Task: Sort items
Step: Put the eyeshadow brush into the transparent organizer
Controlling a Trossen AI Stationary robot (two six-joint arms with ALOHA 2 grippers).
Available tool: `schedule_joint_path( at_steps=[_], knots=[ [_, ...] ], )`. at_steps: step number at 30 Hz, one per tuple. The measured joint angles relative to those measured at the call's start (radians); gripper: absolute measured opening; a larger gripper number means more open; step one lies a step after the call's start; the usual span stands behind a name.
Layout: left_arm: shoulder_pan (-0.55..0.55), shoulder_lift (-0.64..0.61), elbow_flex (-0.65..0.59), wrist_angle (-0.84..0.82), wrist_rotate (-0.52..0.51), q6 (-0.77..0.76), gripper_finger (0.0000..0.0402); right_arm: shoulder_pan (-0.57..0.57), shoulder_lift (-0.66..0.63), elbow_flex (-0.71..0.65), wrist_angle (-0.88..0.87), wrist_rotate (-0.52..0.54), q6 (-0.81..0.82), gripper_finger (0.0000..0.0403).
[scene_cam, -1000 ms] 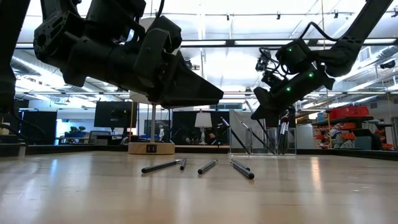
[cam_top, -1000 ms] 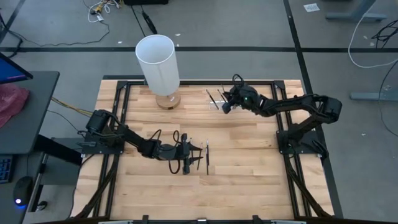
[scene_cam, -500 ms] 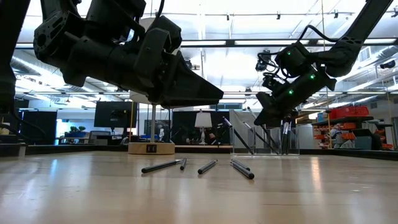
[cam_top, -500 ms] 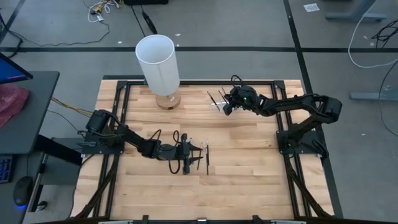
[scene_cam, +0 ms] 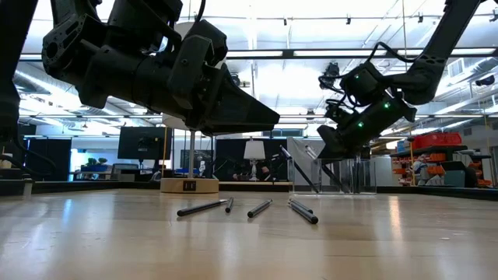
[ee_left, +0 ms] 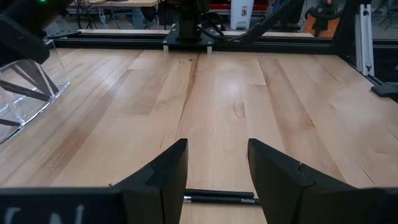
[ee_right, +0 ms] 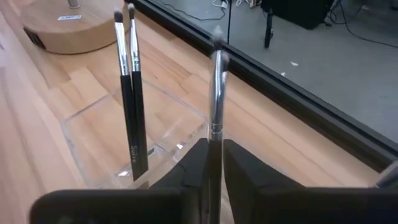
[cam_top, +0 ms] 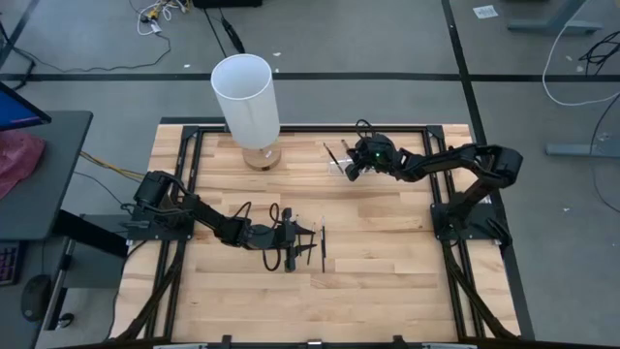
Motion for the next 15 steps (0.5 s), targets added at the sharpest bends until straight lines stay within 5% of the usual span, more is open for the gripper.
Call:
schedule_joint_path(
  at_steps=[15],
  knots=[
    [0.0,0.0,0.0,-0.002,0.0,0.0,0.017,0.001,-0.113,-0.002,-0.07,0.001,0.001,0.0122]
  ],
)
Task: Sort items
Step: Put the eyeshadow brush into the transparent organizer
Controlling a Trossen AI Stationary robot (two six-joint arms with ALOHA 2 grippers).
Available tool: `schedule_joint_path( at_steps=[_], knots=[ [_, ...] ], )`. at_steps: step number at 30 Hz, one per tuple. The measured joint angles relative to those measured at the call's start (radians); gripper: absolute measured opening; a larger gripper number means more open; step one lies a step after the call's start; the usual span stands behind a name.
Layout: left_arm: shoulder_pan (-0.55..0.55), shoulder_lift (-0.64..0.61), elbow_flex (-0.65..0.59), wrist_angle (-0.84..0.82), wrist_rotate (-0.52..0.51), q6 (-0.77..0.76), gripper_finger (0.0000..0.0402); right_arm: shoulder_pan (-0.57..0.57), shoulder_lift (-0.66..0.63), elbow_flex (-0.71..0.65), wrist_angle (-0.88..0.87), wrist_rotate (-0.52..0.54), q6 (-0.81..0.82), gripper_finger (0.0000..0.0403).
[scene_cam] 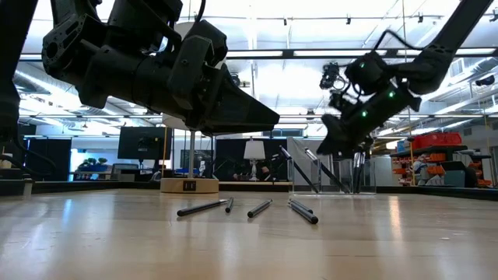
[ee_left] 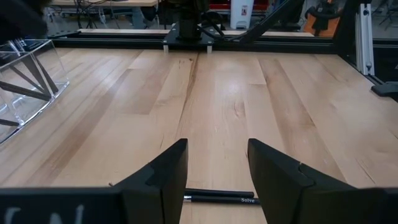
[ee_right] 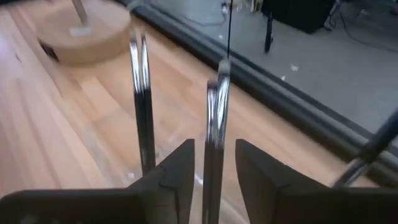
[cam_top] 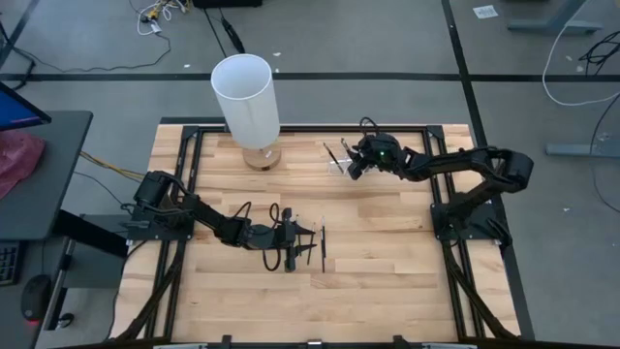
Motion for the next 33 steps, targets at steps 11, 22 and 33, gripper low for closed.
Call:
schedule_joint_path(
  at_steps=[11,22,33],
  knots=[
    [0.0,0.0,0.0,0.001,0.0,0.001,0.017,0.187,-0.233,0.001,0.041,0.01,-0.001,0.0122],
    [-0.04,-0.105,-0.001,-0.258,-0.093,0.012,0.017,0.732,-0.067,0.002,0.084,0.337,0.095,0.0102],
    [-0.164,-0.206,-0.002,-0.571,-0.318,-0.086,0.017,0.972,0.33,0.146,0.104,0.445,0.439,0.0114]
  ],
)
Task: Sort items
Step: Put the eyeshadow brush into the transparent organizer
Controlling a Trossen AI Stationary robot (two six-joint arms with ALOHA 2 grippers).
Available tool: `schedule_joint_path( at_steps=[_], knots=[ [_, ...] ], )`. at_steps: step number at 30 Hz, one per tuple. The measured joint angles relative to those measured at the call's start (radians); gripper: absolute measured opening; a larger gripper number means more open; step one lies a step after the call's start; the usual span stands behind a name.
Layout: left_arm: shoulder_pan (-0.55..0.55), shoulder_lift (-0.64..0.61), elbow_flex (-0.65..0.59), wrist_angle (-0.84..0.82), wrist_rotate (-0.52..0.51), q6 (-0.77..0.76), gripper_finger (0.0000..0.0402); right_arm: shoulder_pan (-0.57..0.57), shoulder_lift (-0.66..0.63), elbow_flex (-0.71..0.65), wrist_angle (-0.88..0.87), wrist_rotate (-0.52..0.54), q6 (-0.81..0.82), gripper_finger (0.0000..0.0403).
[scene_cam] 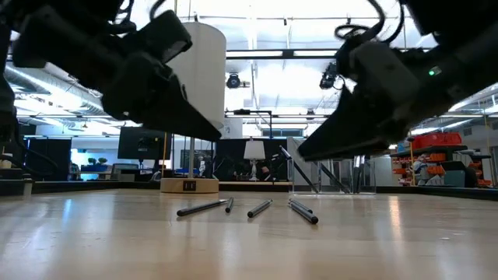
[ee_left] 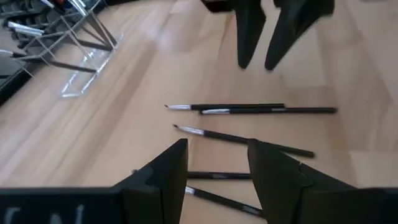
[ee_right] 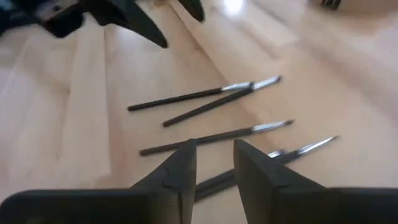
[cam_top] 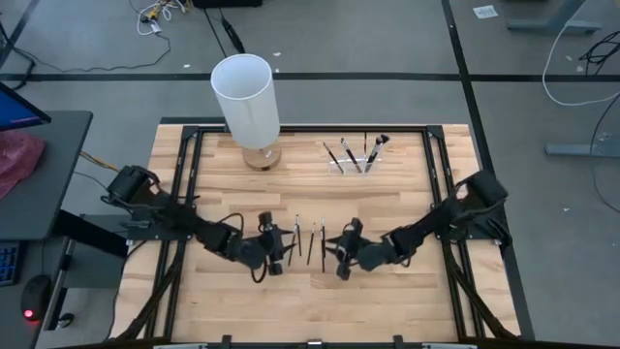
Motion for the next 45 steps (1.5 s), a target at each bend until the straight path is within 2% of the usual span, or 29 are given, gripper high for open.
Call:
schedule_joint_path(
  at_steps=[5,9,13,17,23,29,32,35,45],
  knots=[
    [-0.022,0.016,0.001,0.013,-0.012,-0.07,0.017,-0.033,0.051,0.087,-0.145,0.019,0.014,0.0159],
    [-0.025,0.026,0.001,0.022,-0.041,-0.072,0.017,-0.083,0.05,0.159,-0.282,0.133,0.122,0.0201],
    [-0.027,0.041,0.0,0.028,-0.069,-0.065,0.017,-0.133,0.049,0.18,-0.383,0.14,0.261,0.0215],
    [-0.028,0.072,0.001,0.033,-0.074,-0.066,0.017,-0.148,0.049,0.18,-0.446,0.134,0.347,0.0209],
    [-0.028,0.119,0.001,0.065,-0.071,-0.068,0.017,-0.148,0.051,0.18,-0.448,0.129,0.36,0.0193],
    [-0.025,0.131,0.001,0.096,-0.069,-0.038,0.017,-0.148,0.155,0.179,-0.363,0.095,0.379,0.0191],
    [-0.02,0.131,0.001,0.134,-0.086,-0.003,0.017,-0.145,0.195,0.179,-0.307,0.138,0.376,0.019],
    [-0.011,0.131,0.001,0.163,-0.084,0.007,0.017,-0.147,0.199,0.182,-0.322,0.131,0.376,0.0184],
    [0.002,0.131,0.001,0.216,-0.068,0.012,0.017,-0.15,0.19,0.185,-0.461,0.051,0.321,0.0112]
  ],
)
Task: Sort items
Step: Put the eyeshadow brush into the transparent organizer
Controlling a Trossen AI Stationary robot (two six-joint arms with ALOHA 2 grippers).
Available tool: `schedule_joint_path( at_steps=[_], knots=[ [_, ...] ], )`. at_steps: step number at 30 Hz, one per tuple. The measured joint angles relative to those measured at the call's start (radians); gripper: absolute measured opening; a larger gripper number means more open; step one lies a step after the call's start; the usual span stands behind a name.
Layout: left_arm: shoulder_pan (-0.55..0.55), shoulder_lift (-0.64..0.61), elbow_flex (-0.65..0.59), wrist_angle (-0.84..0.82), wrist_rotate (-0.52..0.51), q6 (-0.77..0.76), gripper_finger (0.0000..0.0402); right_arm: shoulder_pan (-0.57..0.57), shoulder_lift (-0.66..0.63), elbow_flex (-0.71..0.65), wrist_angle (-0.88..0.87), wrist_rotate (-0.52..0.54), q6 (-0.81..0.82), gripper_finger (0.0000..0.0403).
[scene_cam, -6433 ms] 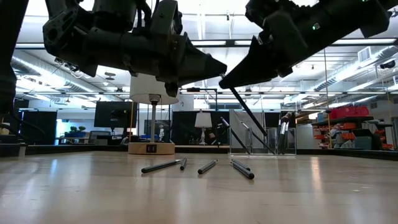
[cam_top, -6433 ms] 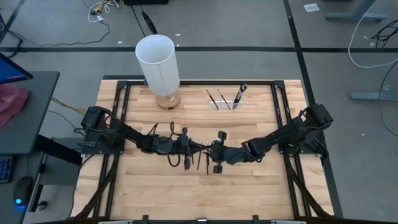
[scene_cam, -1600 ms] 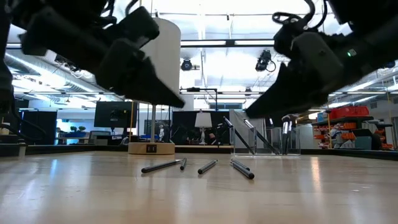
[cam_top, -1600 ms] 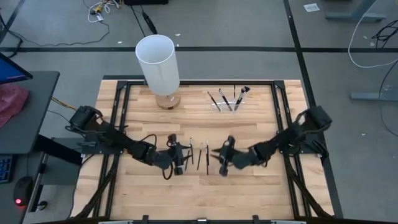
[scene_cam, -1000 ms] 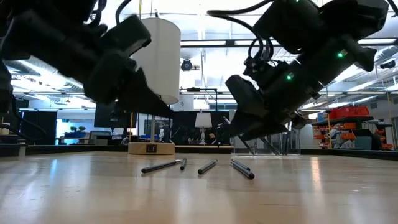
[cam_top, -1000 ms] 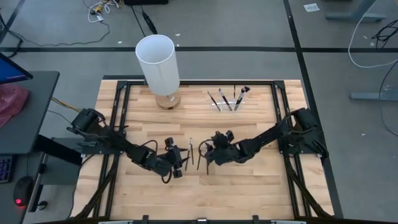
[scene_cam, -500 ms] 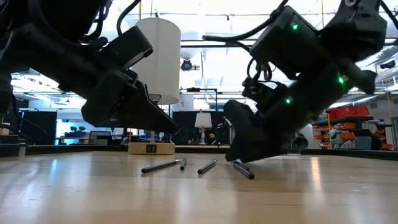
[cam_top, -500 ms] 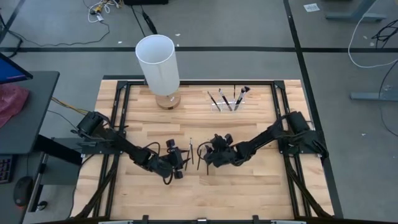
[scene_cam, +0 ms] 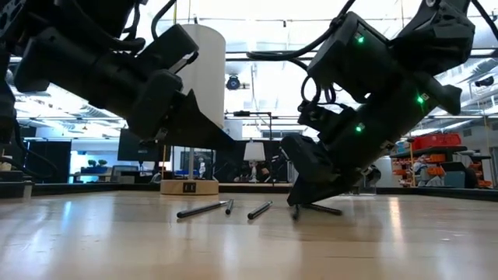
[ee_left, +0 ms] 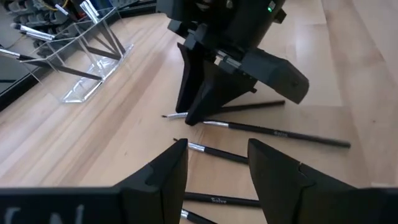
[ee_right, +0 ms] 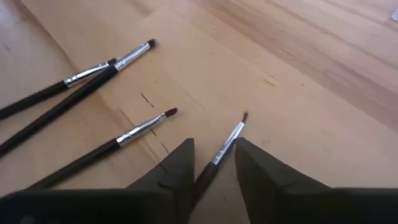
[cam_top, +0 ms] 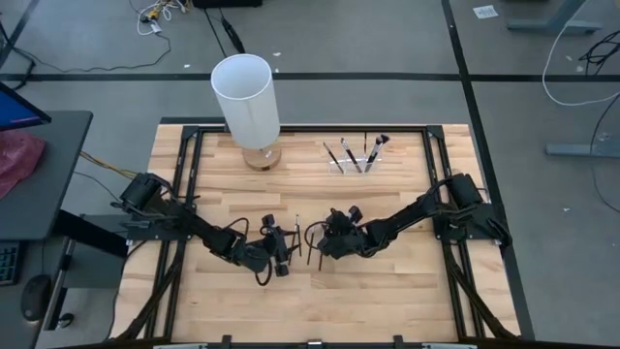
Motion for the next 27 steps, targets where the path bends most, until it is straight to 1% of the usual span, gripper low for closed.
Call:
schedule_joint_path(
  at_steps=[5,10,13,16,22,25,27],
  knots=[
    [0.0,0.0,0.0,0.0,0.027,-0.003,0.017,0.016,-0.028,-0.003,-0.023,-0.023,-0.081,0.0091],
    [0.0,0.0,0.0,0.0,0.027,-0.003,0.017,0.048,-0.07,-0.008,-0.071,-0.026,-0.101,0.0092],
    [0.0,0.0,0.0,0.0,0.027,-0.003,0.017,0.057,-0.093,-0.02,-0.075,-0.029,-0.098,0.0105],
    [-0.001,0.0,0.0,0.0,0.028,-0.002,0.017,0.061,-0.11,-0.037,-0.065,-0.024,-0.098,0.0126],
    [0.0,0.0,0.0,0.0,0.027,0.0,0.017,0.072,-0.118,-0.046,-0.056,0.049,-0.085,0.0172],
    [0.0,0.0,0.0,0.0,0.027,0.0,0.017,0.076,-0.119,-0.046,-0.054,0.094,-0.035,0.0183],
    [0.0,0.0,0.0,0.0,0.027,0.0,0.017,0.075,-0.117,-0.045,-0.045,0.101,0.004,0.0185]
  ],
)
